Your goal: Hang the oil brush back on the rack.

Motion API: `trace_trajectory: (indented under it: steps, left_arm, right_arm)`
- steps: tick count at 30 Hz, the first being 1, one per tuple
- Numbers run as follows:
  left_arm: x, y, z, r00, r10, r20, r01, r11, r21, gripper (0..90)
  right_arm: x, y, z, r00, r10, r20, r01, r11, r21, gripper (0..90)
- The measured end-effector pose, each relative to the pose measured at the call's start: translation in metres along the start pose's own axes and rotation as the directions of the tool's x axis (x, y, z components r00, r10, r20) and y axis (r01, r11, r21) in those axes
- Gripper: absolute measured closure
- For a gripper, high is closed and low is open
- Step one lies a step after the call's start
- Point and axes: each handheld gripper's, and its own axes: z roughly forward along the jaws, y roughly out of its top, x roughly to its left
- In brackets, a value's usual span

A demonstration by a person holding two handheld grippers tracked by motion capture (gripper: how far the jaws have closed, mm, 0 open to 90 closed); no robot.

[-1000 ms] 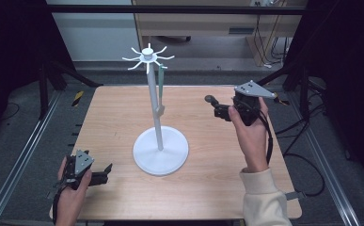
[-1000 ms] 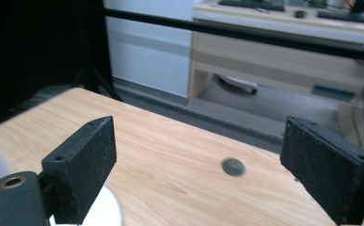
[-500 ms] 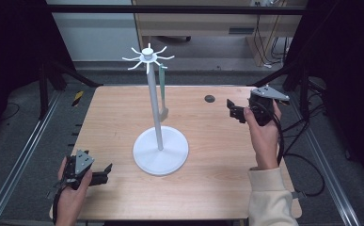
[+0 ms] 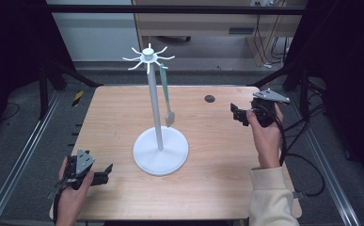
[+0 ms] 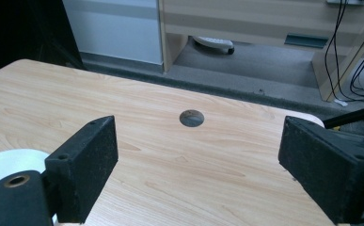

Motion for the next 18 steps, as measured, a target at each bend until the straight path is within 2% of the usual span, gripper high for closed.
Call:
trace_trajectory:
  steps: [4, 7, 10, 18]
  left_arm:
    - [0.000, 0.000, 0.000, 1.0000, 0.001, -0.001, -0.001, 1.0000, 0.000, 2.8]
    - [0.000, 0.000, 0.000, 1.0000, 0.002, 0.000, -0.002, 1.0000, -0.001, 2.8]
    - [0.000, 0.000, 0.000, 1.0000, 0.003, 0.001, -0.003, 1.0000, 0.000, 2.8]
    - [-0.001, 0.000, 0.000, 1.0000, 0.004, 0.002, -0.004, 1.0000, 0.000, 2.8]
  right_arm:
    - [-0.003, -0.006, 0.005, 1.0000, -0.003, -0.001, 0.003, 1.000, 0.015, 12.7]
    - [-0.005, -0.011, 0.009, 0.9997, -0.024, 0.010, 0.024, 0.999, 0.039, 12.7]
    - [-0.006, -0.015, 0.012, 0.9997, -0.021, 0.011, 0.020, 0.999, 0.041, 12.6]
    - [-0.008, -0.033, 0.028, 0.9996, -0.025, 0.015, 0.024, 0.995, 0.096, 12.0]
